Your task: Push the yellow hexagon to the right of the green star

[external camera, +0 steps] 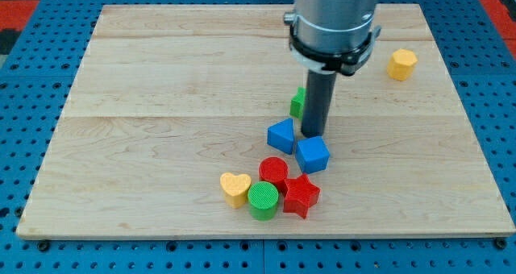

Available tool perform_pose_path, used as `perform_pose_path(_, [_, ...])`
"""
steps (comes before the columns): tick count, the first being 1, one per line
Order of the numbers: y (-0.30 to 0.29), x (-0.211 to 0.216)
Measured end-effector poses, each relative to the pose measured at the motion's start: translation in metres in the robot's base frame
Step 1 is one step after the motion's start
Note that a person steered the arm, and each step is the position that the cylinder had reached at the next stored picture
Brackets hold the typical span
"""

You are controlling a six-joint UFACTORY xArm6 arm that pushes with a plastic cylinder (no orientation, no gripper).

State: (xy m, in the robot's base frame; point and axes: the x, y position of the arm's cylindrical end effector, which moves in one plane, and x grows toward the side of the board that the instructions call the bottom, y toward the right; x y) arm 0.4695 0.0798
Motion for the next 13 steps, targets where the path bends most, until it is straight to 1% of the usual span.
perform_pose_path(1, [0.058,-0.016])
perform_pose_path(2, [0.081,-0.086])
perform_pose_path(3, [0.080,-0.171])
perform_pose_path(4, [0.098,-0.197])
perform_pose_path(5, [0.192,-0.167])
perform_pose_path(6, [0.196,-0.160])
perform_pose_path(7, [0.196,-0.160])
perform_pose_path(8, [0.185,-0.160])
perform_pose_path(9, [0.169,-0.151])
perform_pose_path(11, [0.142,-0.122])
perform_pose_path(13, [0.108,-0.079])
